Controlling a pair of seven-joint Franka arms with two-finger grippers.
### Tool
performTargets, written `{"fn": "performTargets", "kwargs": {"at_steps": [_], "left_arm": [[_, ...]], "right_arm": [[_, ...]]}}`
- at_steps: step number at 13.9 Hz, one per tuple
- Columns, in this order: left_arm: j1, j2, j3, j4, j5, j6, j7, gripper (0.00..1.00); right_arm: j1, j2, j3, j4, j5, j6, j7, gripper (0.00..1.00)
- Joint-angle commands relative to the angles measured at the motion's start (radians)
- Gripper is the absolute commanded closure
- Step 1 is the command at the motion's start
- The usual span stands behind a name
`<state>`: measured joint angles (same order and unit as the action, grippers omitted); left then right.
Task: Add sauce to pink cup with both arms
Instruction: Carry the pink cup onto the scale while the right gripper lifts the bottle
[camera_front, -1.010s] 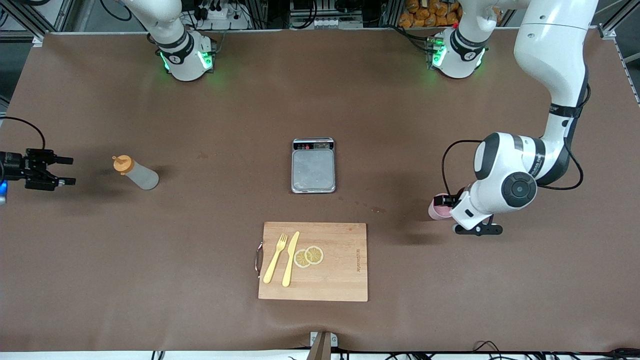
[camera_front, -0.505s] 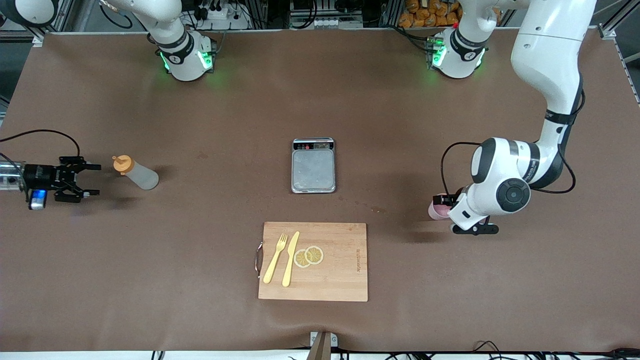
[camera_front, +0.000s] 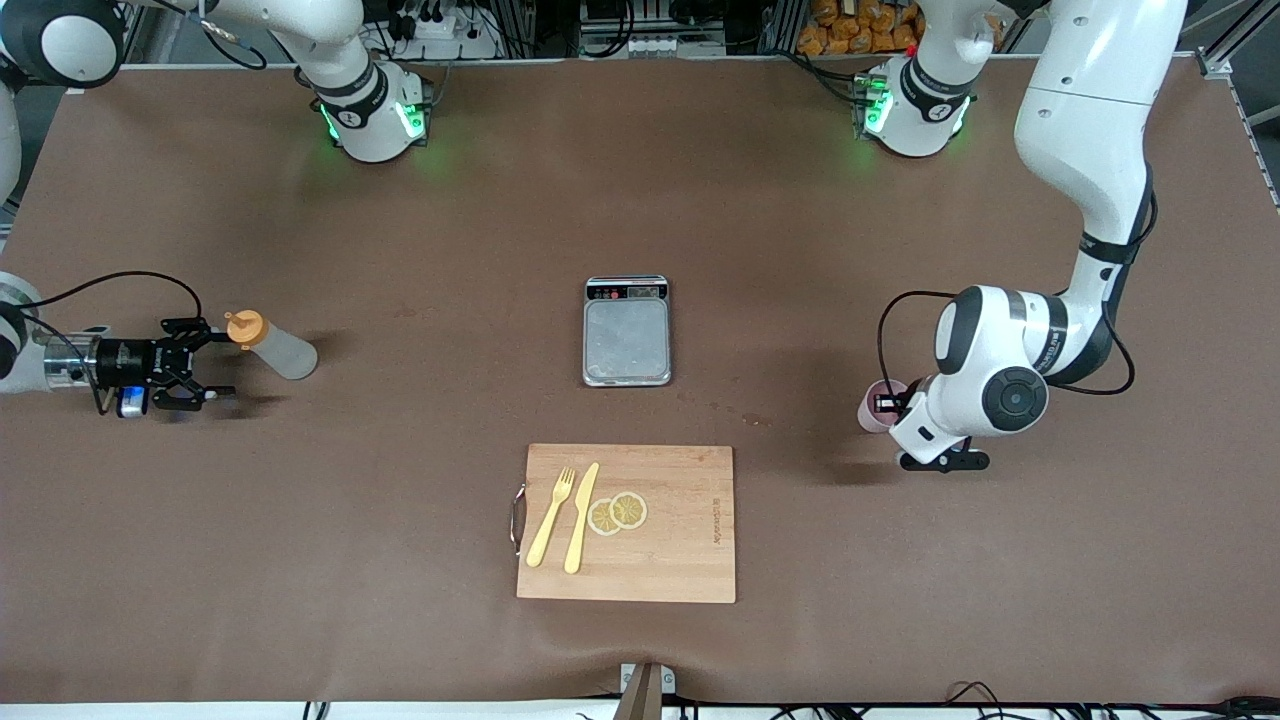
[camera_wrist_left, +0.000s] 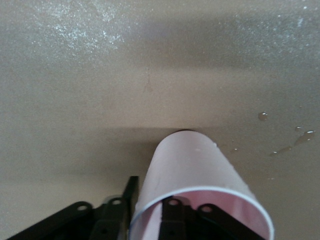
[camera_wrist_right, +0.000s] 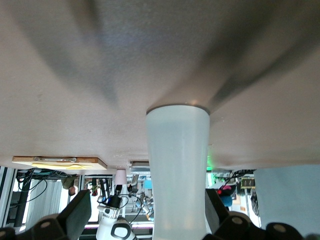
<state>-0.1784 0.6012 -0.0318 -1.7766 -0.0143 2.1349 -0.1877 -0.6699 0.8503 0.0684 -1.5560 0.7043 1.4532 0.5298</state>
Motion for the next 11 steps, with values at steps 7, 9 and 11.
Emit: {"fn": "performTargets", "kwargs": {"at_steps": [7, 9, 11], "left_arm": [[-0.004, -0.119, -0.06, 0.017, 0.028, -0.03, -0.057, 1.0], [-0.004, -0.135, -0.12, 0.02, 0.024, -0.035, -0.12, 1.0], [-0.01, -0.138, -0.18, 0.02, 0.019, -0.033, -0.217, 1.0]], "right_arm": [[-0.022, 0.073, 0.018, 0.016, 0.061, -0.099, 0.019, 0.0], [-0.016, 0.085, 0.019, 0.017, 0.063, -0.091, 0.015, 0.0], [-0.007, 0.087, 0.019, 0.016, 0.075, -0.093, 0.013, 0.0]]}}
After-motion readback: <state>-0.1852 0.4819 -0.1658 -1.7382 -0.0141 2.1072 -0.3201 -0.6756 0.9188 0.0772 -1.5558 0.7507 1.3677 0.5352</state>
